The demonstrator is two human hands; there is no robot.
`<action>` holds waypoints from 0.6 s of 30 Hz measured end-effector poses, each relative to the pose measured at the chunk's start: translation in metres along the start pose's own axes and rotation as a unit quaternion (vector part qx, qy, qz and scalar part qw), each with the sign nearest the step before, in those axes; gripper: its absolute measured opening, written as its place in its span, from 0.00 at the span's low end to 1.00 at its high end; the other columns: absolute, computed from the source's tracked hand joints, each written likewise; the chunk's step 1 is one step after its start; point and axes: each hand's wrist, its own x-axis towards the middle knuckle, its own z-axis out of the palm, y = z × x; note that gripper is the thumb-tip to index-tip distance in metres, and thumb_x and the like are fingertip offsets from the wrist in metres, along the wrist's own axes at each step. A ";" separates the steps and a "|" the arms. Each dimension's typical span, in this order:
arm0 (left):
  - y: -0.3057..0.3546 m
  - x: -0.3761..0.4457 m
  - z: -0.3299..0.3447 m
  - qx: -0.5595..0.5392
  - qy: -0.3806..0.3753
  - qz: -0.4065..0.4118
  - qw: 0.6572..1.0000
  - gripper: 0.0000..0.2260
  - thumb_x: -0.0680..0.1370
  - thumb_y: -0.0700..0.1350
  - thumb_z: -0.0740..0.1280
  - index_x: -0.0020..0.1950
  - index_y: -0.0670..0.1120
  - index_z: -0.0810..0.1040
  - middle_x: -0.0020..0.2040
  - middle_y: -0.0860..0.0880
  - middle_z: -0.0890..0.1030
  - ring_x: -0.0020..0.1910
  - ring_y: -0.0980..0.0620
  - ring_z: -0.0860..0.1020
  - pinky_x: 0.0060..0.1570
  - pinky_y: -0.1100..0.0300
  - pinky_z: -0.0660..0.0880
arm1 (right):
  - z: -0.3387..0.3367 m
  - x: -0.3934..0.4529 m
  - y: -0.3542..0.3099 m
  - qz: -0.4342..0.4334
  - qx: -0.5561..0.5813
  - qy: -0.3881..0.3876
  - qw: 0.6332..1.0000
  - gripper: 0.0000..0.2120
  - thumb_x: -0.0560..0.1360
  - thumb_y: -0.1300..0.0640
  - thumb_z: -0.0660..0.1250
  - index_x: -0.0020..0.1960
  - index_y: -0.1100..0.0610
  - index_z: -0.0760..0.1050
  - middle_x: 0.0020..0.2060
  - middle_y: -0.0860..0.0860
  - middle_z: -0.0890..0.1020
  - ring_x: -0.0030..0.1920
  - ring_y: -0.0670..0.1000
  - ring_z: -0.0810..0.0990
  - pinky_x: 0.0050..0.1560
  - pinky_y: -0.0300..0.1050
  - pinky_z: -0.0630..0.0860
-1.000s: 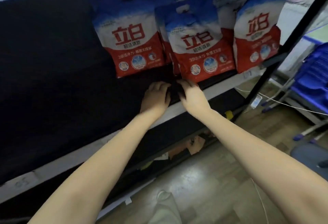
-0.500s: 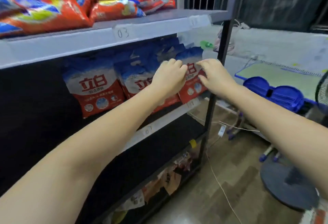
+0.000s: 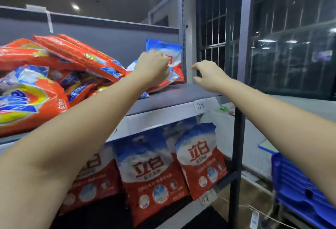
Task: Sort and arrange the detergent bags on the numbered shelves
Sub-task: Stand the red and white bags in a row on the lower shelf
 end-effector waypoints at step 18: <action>-0.047 0.089 0.126 -0.023 -0.198 -0.232 0.952 0.17 0.80 0.51 0.56 0.62 0.45 0.76 0.60 0.42 0.77 0.58 0.41 0.75 0.53 0.53 0.71 | 0.110 0.197 0.014 0.158 0.490 -0.212 0.830 0.22 0.77 0.49 0.64 0.65 0.61 0.66 0.57 0.59 0.76 0.53 0.58 0.80 0.47 0.46 0.77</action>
